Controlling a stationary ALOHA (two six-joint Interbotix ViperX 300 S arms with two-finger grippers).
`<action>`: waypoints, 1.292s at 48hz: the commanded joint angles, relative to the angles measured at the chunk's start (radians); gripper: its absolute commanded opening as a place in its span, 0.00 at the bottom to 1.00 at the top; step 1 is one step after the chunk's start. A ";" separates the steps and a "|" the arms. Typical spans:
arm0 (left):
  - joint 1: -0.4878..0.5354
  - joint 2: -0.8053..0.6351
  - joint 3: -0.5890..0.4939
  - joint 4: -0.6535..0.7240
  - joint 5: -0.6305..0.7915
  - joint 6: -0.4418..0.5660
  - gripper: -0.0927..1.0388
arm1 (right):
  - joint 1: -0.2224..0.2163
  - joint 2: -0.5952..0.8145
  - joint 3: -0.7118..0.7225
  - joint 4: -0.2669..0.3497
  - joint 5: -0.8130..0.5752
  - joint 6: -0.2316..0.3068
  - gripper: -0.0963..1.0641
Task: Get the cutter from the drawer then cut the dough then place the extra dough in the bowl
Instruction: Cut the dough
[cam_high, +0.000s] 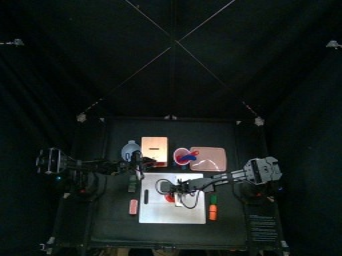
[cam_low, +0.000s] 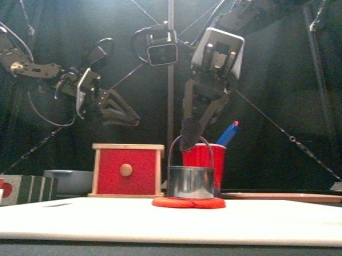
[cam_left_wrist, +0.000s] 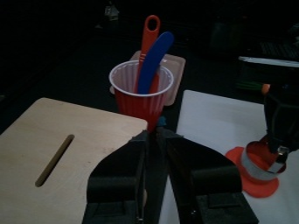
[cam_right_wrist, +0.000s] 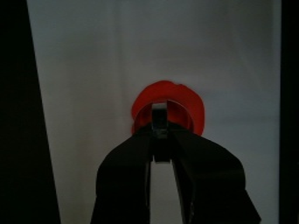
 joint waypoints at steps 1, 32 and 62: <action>0.002 -0.011 -0.011 -0.003 -0.011 0.000 0.62 | 0.000 -0.014 -0.021 0.002 -0.008 -0.002 0.51; 0.002 -0.008 -0.008 -0.021 -0.011 0.003 0.62 | -0.009 0.009 -0.021 -0.094 -0.008 0.002 0.63; -0.081 0.009 -0.009 -0.017 -0.063 0.003 0.81 | 0.012 -0.175 0.115 -0.176 -0.272 0.015 0.80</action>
